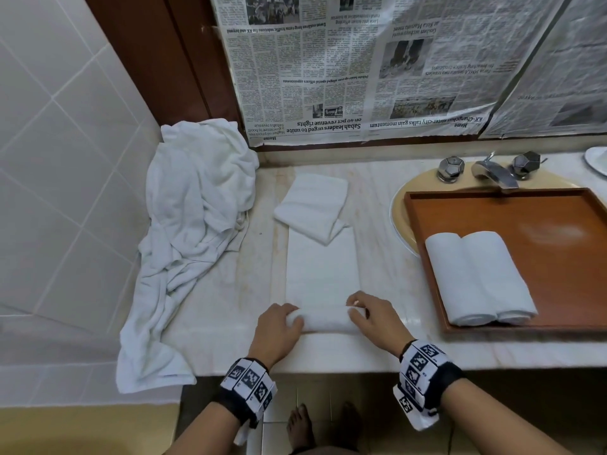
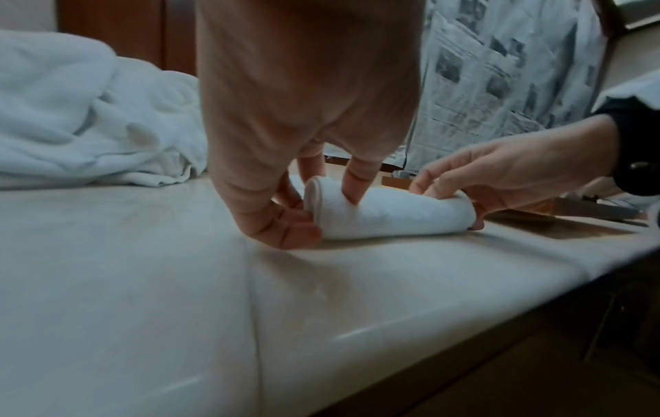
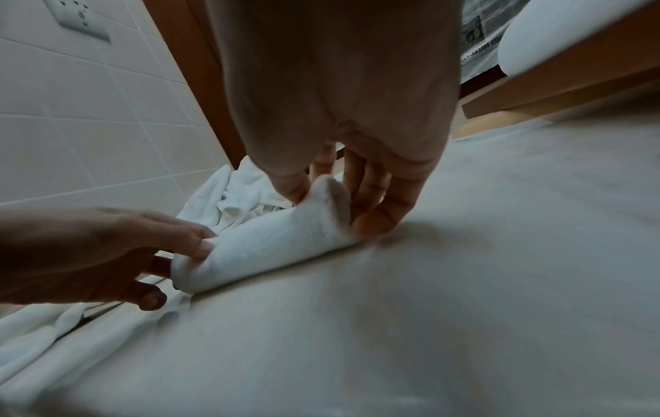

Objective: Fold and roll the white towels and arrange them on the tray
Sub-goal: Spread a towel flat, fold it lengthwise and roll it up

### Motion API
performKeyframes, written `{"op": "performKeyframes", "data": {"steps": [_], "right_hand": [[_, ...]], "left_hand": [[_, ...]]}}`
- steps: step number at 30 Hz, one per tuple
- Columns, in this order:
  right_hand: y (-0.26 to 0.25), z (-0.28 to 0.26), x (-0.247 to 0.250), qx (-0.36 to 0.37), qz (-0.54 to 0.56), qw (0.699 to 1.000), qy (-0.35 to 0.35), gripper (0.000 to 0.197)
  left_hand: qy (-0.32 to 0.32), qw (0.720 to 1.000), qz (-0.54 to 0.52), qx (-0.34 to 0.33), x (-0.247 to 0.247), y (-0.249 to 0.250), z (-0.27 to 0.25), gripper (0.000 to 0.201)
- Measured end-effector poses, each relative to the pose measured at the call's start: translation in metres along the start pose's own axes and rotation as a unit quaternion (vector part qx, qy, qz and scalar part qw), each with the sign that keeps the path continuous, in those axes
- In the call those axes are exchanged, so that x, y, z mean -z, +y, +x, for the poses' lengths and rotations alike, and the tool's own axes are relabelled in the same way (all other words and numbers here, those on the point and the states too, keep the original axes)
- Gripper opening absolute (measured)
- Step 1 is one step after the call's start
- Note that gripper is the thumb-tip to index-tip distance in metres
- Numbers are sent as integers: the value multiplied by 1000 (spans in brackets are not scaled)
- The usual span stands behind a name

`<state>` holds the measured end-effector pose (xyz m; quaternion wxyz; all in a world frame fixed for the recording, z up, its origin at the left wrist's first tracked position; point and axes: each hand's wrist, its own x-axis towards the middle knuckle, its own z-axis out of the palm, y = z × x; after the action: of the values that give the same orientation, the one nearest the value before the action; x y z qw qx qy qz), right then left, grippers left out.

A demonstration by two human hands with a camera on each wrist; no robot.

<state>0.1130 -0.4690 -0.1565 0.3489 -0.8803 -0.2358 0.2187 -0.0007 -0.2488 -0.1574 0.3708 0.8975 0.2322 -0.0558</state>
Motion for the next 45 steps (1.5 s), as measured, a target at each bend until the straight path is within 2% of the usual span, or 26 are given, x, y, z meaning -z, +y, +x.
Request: {"op": "performKeyframes", "data": {"steps": [3,5,7,9,12,14,16,18,20,24,26,29,32,35,38,40,43,45], "right_hand": [[-2,4,-5,-7,-36,999,27,9],[-3,5,-6,-12,-65,997,27,16],[-3,5,-3,-18,-72,997,6,25],[-2,0,1,10,-129,991,-36,36],[-2,-7,2,80,-242,965,-63,46],[-2,-4,0,87,-212,972,-57,42],[-2,2,2,64,-152,984,-64,38],[-2,9,5,33,-117,989,-79,35],[-3,14,7,0,-83,994,-76,32],[-5,15,8,-45,-36,998,-12,31],[-5,13,5,-29,-92,995,22,30],[-7,10,-8,67,-230,966,94,25],[-5,1,-15,155,-263,947,100,31],[0,-2,-13,167,-276,944,65,43],[3,-1,-10,135,-192,971,42,36],[3,4,-6,113,-124,986,22,33],[-2,12,4,58,-74,995,-15,28],[-5,17,11,17,-48,999,-17,24]], "left_hand": [[31,999,-6,39,-4,0,3,30],[43,997,-18,62,-5,-2,4,29],[53,995,-45,72,-3,-3,2,28],[68,995,-47,60,-4,-7,1,27],[112,992,28,-40,-10,-12,-3,20],[112,975,113,-156,-17,-14,-8,20],[85,959,169,-211,-20,-13,-14,29],[66,959,197,-194,-19,-11,-15,41],[61,963,199,-173,-16,-11,-5,42],[-28,996,33,-75,5,-3,22,40],[-43,998,9,-48,11,3,29,39],[-17,999,15,-28,6,11,30,33],[8,999,31,-29,1,12,26,28],[35,996,70,-29,-1,15,20,25],[88,980,163,-73,-8,19,14,23],[105,970,176,-128,-14,17,9,24],[75,958,216,-173,-24,11,-1,49],[59,955,232,-174,-24,8,-2,51]]}}
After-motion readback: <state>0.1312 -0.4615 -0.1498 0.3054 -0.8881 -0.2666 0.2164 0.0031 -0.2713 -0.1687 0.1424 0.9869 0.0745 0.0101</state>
